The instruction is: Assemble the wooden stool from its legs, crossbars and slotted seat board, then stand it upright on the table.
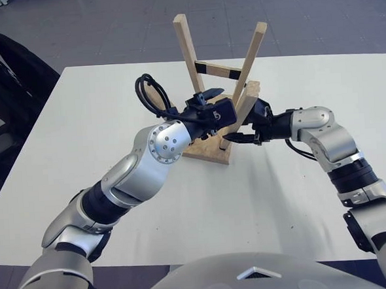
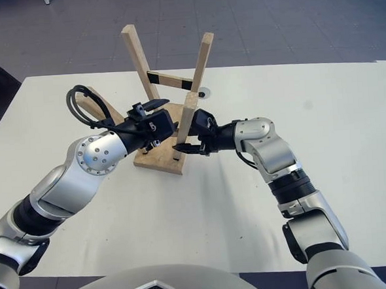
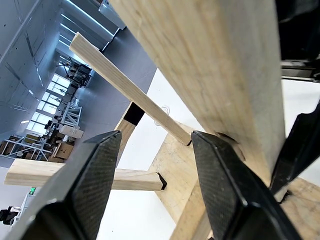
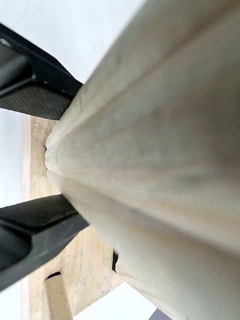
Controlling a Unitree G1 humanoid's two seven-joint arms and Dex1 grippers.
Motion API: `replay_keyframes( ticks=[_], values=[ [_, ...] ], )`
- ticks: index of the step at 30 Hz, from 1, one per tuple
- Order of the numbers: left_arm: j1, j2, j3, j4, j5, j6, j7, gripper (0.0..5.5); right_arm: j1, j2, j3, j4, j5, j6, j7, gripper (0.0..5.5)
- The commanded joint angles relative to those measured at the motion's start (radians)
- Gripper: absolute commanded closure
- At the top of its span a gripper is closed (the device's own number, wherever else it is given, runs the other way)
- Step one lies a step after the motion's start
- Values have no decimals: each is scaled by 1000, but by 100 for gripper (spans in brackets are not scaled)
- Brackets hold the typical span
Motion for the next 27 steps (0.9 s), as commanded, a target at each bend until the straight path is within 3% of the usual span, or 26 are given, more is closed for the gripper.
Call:
replay_keyframes(
  ticks=[1, 4, 8, 11, 16, 23, 25, 27],
  values=[
    [185, 41, -90, 126, -39, 113, -116, 287, 16, -6, 59, 17, -67, 50, 13, 348],
    [177, -23, 6, 122, -41, 53, -44, 287, 30, -11, 55, 12, -64, 50, 11, 348],
    [84, -103, 212, 91, 26, -185, 119, 287, 46, -22, 54, 3, -63, 51, 13, 348],
    [55, -107, 257, 67, 71, -302, 143, 287, 56, -25, 56, -7, -62, 54, 12, 348],
    [75, -98, 237, 67, 123, -334, 80, 287, 62, -29, 58, -15, -59, 58, 15, 348],
    [242, 52, 24, 95, 242, -108, -204, 287, 63, -25, 60, -27, -54, 68, 10, 348],
    [223, 25, 45, 105, 250, -103, -201, 287, 63, -27, 61, -33, -50, 74, 8, 348],
    [178, -62, 140, 116, 216, -177, -114, 287, 66, -28, 62, -31, -49, 76, 4, 348]
  ],
)
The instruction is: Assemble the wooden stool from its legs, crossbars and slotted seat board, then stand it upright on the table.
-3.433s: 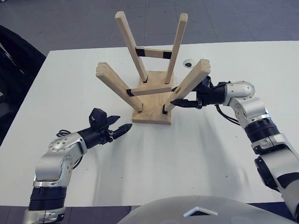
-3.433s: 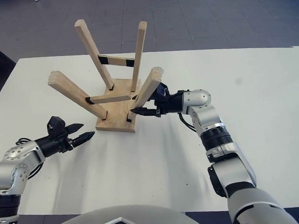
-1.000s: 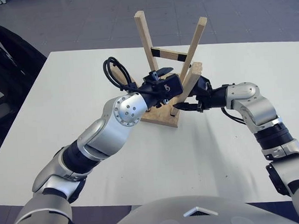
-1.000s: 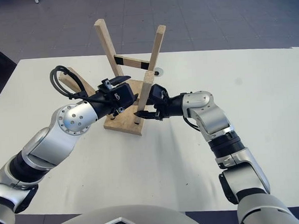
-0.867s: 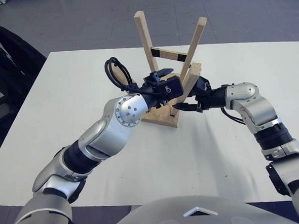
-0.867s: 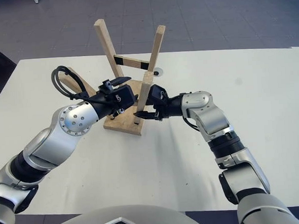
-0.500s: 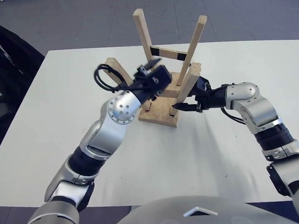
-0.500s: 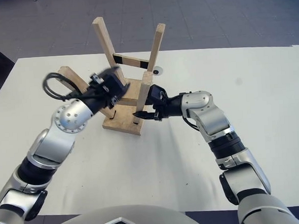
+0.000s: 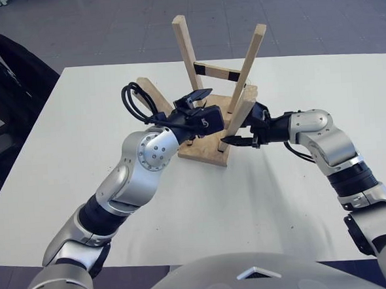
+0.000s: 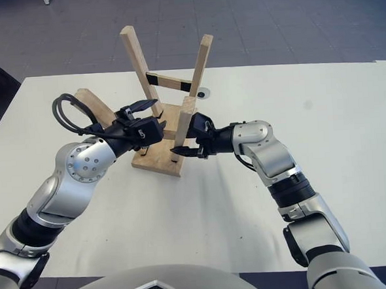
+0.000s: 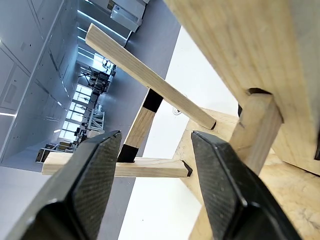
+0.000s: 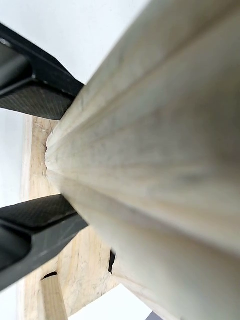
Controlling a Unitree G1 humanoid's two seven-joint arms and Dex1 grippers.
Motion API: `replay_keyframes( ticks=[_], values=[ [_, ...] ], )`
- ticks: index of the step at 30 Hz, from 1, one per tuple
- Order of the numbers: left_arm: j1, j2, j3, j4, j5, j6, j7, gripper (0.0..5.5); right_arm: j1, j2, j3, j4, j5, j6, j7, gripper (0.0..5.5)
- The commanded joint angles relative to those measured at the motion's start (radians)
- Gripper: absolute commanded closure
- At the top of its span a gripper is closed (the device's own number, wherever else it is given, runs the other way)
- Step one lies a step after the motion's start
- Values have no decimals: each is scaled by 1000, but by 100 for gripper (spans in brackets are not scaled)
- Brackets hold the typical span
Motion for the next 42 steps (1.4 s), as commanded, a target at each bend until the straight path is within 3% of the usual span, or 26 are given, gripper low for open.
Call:
replay_keyframes(
  ticks=[1, 6, 10, 13, 17, 20, 25, 31, 36, 39, 42],
  values=[
    [12, -120, 105, 91, -75, -43, 65, 287, 43, -24, 47, 24, -49, 70, 24, 348],
    [-143, -254, 373, 0, -182, -229, 235, 287, 54, -35, 41, 36, -68, 59, 1, 348],
    [-275, -154, 619, 1, -197, -269, 282, 287, 81, -48, 20, 14, -63, 71, -27, 348],
    [-206, -44, 766, 135, -198, -291, 275, 287, 100, -55, 9, -8, -54, 82, -37, 348],
    [61, -77, 840, 290, -293, -309, 228, 354, 108, -60, 5, -26, -51, 90, -36, 348],
    [252, -201, 845, 382, -491, -342, 117, 402, 100, -58, 7, -26, -53, 92, -32, 348],
    [237, -247, 907, 512, -733, -252, 23, 409, 104, -62, 13, -30, -51, 92, -21, 348],
    [212, -196, 868, 654, -699, -246, 32, 409, 111, -68, 24, -41, -52, 94, -11, 348],
    [115, -195, 702, 610, -564, -267, 71, 409, 105, -70, 28, -45, -49, 99, -4, 348],
    [91, -180, 539, 345, -561, -229, -30, 409, 91, -68, 31, -36, -52, 100, 1, 348],
    [211, -127, 366, 7, -629, -134, -145, 409, 76, -65, 26, -24, -52, 102, -2, 348]
  ],
)
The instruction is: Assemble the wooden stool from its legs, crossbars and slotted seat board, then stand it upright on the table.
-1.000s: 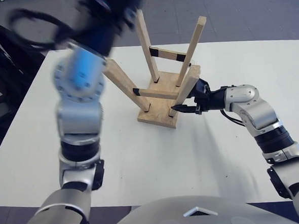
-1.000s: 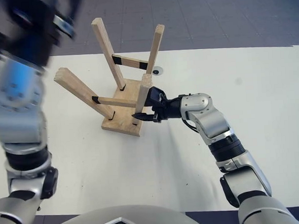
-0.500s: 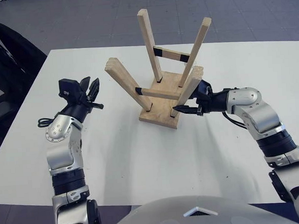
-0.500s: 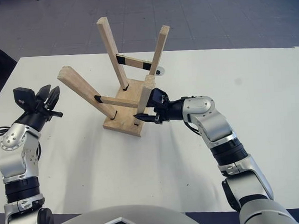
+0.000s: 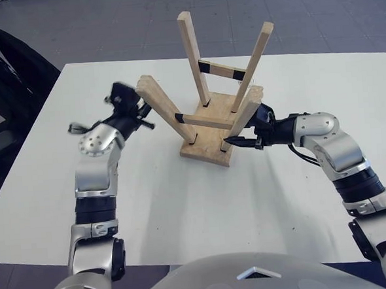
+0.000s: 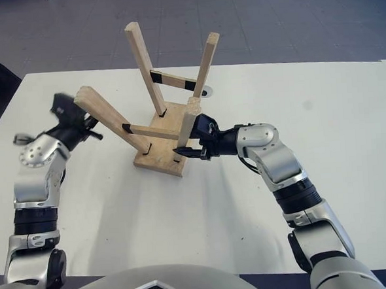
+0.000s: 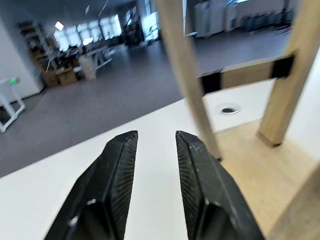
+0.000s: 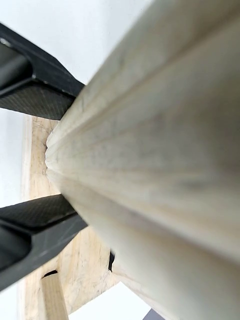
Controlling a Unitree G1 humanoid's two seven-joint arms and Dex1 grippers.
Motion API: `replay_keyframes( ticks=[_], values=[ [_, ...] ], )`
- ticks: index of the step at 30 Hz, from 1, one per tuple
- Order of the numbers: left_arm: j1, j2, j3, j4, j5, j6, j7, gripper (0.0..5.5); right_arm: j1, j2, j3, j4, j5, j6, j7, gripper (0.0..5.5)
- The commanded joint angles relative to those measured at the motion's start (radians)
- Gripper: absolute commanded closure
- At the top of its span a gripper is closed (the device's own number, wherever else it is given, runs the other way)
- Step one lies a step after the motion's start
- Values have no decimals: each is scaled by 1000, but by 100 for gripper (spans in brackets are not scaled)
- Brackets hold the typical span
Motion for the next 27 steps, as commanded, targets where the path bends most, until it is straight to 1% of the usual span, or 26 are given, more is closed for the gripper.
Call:
replay_keyframes(
  ticks=[1, 3, 4, 5, 8, 10, 14, 17, 20, 22, 23, 26, 27],
  values=[
    [141, 56, -266, -437, -80, 107, -174, 409, 17, -14, 65, 56, -79, 83, -3, 348],
    [184, 70, -289, -442, -57, 116, -166, 409, 20, -10, 64, 55, -78, 83, -3, 348],
    [192, 72, -277, -414, -41, 117, -150, 409, 23, -8, 65, 51, -78, 83, -1, 348],
    [191, 72, -245, -364, -22, 106, -125, 409, 26, -9, 67, 47, -77, 84, 2, 348],
    [186, 80, -94, -160, 29, 60, -16, 409, 30, -20, 67, 46, -75, 83, 11, 348],
    [215, 112, -39, -45, 55, 7, 1, 409, 29, -26, 68, 46, -72, 86, 10, 348],
    [267, 128, -12, 117, 100, -70, 31, 409, 34, -33, 70, 35, -63, 93, 5, 348],
    [260, 98, -5, 138, 99, -68, 61, 409, 31, -37, 73, 39, -63, 92, 9, 348],
    [158, 28, -39, 80, 100, -29, 107, 409, 26, -39, 75, 39, -62, 91, 15, 348],
    [96, 8, -107, -21, 125, -26, 89, 409, 23, -39, 77, 41, -63, 88, 17, 348],
    [84, 9, -155, -86, 137, -58, 55, 409, 23, -39, 79, 42, -64, 87, 18, 348],
    [136, 27, -297, -287, 126, -116, -62, 409, 24, -39, 78, 42, -64, 88, 15, 348],
    [167, 36, -326, -331, 116, -111, -88, 409, 23, -38, 78, 42, -63, 89, 12, 348]
  ],
)
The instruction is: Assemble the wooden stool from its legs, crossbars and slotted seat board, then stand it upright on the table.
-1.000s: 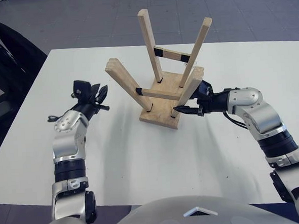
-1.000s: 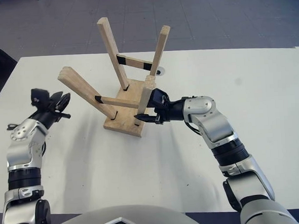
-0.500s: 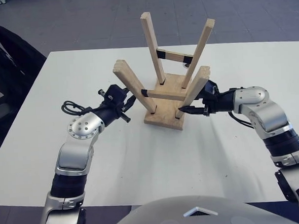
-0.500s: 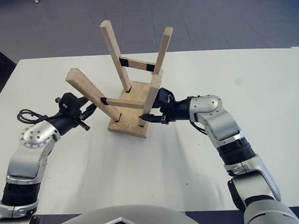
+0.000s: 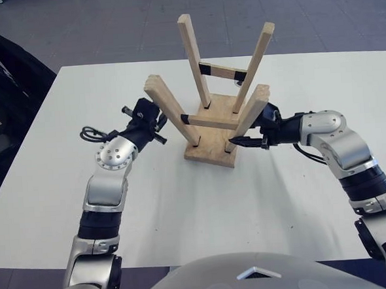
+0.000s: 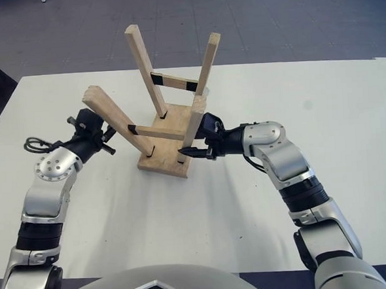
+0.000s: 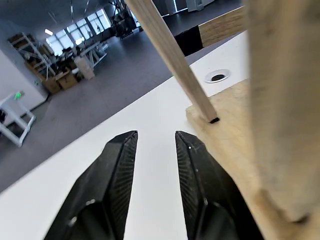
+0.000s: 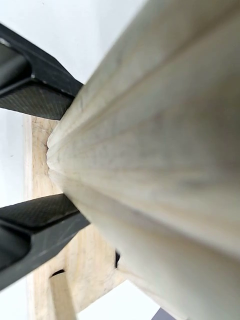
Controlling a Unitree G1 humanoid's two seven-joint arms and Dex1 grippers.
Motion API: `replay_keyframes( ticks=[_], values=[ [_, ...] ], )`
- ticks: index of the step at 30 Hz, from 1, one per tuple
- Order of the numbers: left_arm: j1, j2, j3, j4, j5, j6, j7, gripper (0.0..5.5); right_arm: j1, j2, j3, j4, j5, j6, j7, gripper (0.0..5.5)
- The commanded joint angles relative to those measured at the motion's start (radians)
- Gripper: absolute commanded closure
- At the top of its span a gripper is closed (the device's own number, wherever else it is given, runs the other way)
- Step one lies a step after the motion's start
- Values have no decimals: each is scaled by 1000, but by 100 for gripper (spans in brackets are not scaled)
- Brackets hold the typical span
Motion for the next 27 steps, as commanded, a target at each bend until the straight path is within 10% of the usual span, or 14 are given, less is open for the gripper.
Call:
replay_keyframes(
  ticks=[1, 11, 27],
  values=[
    [72, 2, -171, -222, -51, -37, -143, 409, 32, 4, 71, 35, -75, 69, -6, 348],
    [143, 77, -27, 135, 52, 37, -28, 409, 36, -3, 65, 56, -85, 55, -4, 348],
    [103, 2, -144, 184, 73, 196, -101, 409, -22, 23, -10, 308, -225, -42, -118, 297]
  ],
)
